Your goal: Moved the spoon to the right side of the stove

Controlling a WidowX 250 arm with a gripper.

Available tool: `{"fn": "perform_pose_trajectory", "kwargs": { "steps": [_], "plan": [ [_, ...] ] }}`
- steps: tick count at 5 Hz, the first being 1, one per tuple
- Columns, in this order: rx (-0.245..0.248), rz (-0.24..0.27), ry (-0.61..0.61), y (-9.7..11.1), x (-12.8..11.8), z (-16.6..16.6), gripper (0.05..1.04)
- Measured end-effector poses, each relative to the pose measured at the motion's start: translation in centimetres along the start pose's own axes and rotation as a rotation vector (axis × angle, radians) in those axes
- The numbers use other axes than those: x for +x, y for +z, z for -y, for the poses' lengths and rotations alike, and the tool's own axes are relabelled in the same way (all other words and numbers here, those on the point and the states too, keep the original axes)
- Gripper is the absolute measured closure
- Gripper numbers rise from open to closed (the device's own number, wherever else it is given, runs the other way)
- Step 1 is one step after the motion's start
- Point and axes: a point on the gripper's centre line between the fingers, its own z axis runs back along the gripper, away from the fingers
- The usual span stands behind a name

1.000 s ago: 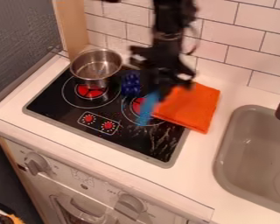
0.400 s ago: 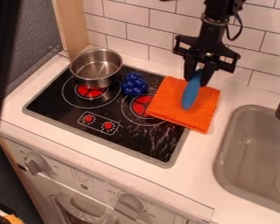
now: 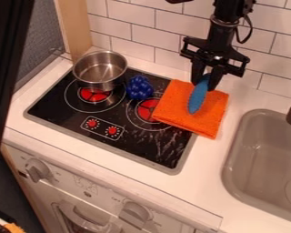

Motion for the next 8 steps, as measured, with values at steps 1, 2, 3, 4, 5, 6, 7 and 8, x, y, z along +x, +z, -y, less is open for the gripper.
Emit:
{"fn": "perform_pose_trajectory", "kwargs": {
  "steps": [1, 2, 3, 4, 5, 6, 7, 8],
  "plan": [
    [-0.012, 0.015, -0.002, -0.1, 0.2, 0.1, 0.736],
    [-0.015, 0.014, 0.008, -0.1, 0.2, 0.2, 0.736],
    [-0.019, 0.013, 0.020, -0.1, 0.2, 0.2, 0.736],
    [-0.022, 0.014, 0.034, -0.1, 0.2, 0.4, 0.736],
    [-0.024, 0.011, 0.040, -0.5, -0.1, 0.2, 0.736],
    [-0.122, 0.065, 0.080, 1.5, -5.5, -3.0, 0.736],
    [-0.089, 0.055, 0.057, 0.4, -9.0, -3.7, 0.644],
    [-0.075, 0.070, 0.047, 1.1, -9.6, -4.2, 0.339]
  ]
}}
